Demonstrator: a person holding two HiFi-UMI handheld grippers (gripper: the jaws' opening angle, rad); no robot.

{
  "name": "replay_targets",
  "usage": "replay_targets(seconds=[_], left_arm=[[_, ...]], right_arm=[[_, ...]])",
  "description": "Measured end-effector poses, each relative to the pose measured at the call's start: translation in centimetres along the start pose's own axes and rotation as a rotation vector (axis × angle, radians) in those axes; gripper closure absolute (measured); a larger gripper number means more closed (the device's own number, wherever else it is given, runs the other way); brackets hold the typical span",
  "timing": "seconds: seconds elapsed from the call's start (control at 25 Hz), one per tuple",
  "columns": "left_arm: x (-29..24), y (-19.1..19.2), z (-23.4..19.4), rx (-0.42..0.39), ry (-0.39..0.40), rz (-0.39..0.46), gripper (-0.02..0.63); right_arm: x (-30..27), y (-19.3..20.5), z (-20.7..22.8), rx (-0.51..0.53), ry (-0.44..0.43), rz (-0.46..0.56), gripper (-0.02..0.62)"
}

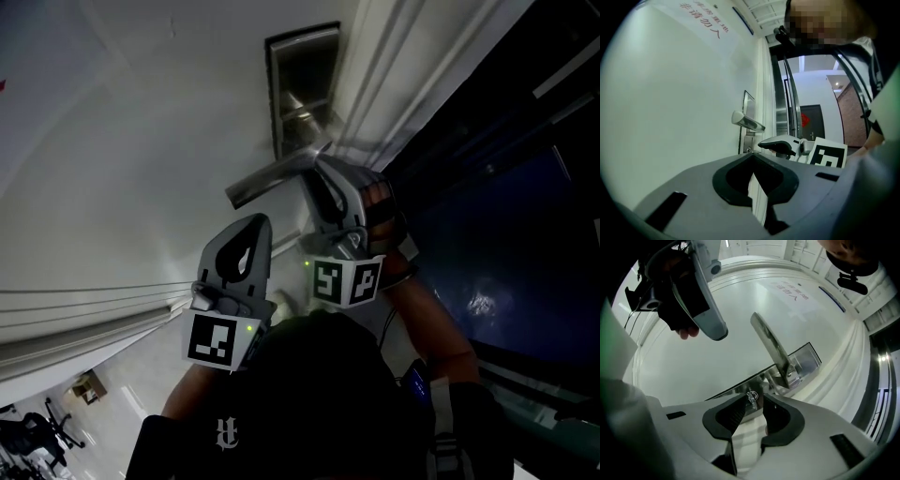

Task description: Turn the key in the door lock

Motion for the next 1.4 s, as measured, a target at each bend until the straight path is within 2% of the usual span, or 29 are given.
replay_targets(seconds=[0.2, 0.32, 0.4, 0.76, 1.0, 1.4], left_arm=[[-0.6, -0.4, -0.3, -0.015, -0.031, 0.006, 0.6], [-0.8, -0.5, -0.3, -0.024, -0.047, 0.006, 0.6], [-1.0, -0.6, -0.4, -0.026, -0.056, 0.006, 0.6], [-1.8, -0.6, -0.4, -0.03, -0.069, 0.005, 0.6], [-2.2, -0.5, 0.0, -0.033, -0.06, 0.012, 0.6], [-2.3, -0.7, 0.6, -0.034, -0.048, 0.017, 0.6]], right_arm=[[-0.9, 0.0, -0.1, -0.001, 0.011, -0.01, 0.505], [-1.0, 0.0, -0.1, -0.085, -0.007, -0.004, 0.572], [-1.0, 0.1, 0.1, -0.174, -0.02, 0.002, 0.572], [-1.1, 0.9, 1.5, -0.817, -0.154, 0.04, 0.572], [-1.4, 2.5, 2.1, -1.313, -0.311, 0.056, 0.571], [-1.8, 4.2, 1.8, -1.964, -0.484, 0.11, 0.569]])
Point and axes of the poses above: the fingertips, and each gripper's own axes: x backward along the fingers, z to its right, y out of its underside, the point moved 5 cm from there along x, backward along the fingers, and after that the axes turned 4 degrees about -x, right-handed, at the moved point
